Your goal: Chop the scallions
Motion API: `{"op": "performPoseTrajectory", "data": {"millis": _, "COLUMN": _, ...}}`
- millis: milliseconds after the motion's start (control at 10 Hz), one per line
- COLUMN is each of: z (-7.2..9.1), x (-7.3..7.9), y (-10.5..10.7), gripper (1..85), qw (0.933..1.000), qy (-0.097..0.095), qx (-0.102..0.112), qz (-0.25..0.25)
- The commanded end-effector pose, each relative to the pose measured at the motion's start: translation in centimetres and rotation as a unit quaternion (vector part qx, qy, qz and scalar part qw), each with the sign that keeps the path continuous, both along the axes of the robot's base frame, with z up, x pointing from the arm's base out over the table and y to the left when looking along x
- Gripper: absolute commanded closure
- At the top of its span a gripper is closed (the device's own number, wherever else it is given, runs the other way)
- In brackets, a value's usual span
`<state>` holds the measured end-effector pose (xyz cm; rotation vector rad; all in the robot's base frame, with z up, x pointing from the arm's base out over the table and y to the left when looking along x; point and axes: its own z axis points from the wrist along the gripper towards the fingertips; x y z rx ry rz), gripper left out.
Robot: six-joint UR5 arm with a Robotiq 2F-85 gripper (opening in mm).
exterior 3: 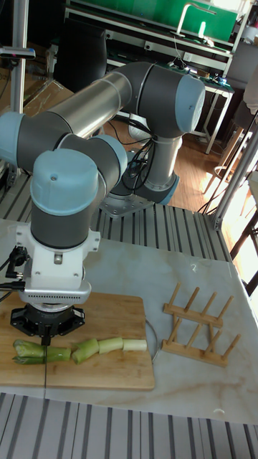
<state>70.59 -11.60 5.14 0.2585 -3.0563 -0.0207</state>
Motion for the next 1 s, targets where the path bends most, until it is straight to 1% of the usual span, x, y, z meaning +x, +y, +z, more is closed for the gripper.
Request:
{"op": "performPoseTrajectory", "data": {"millis": 0, "z": 0.6, "x": -0.7, "y": 0.2, "gripper": 84.3, "qw": 0.9998, "qy": 0.019, "qx": -0.005, "qz": 0.0}}
{"op": "performPoseTrajectory", "data": {"millis": 100, "z": 0.7, "x": -0.9, "y": 0.3, "gripper": 84.3, "qw": 0.9996, "qy": 0.025, "qx": -0.011, "qz": 0.001}}
{"op": "performPoseTrajectory", "data": {"millis": 300, "z": 0.5, "x": -1.1, "y": 0.3, "gripper": 84.3, "qw": 0.9995, "qy": 0.03, "qx": -0.013, "qz": 0.003}}
{"op": "performPoseTrajectory", "data": {"millis": 500, "z": 1.5, "x": -1.4, "y": 0.5, "gripper": 84.3, "qw": 0.999, "qy": 0.039, "qx": -0.019, "qz": 0.003}}
{"op": "performPoseTrajectory", "data": {"millis": 600, "z": 1.4, "x": -1.5, "y": 0.6, "gripper": 84.3, "qw": 0.999, "qy": 0.042, "qx": -0.019, "qz": 0.004}}
{"op": "performPoseTrajectory", "data": {"millis": 700, "z": 1.0, "x": -1.7, "y": 0.3, "gripper": 84.3, "qw": 0.9986, "qy": 0.047, "qx": -0.024, "qz": 0.007}}
{"op": "performPoseTrajectory", "data": {"millis": 800, "z": 0.2, "x": -1.7, "y": 0.0, "gripper": 84.3, "qw": 0.9985, "qy": 0.048, "qx": -0.024, "qz": 0.009}}
{"op": "performPoseTrajectory", "data": {"millis": 900, "z": -0.2, "x": -1.7, "y": -0.2, "gripper": 84.3, "qw": 0.9986, "qy": 0.046, "qx": -0.022, "qz": 0.011}}
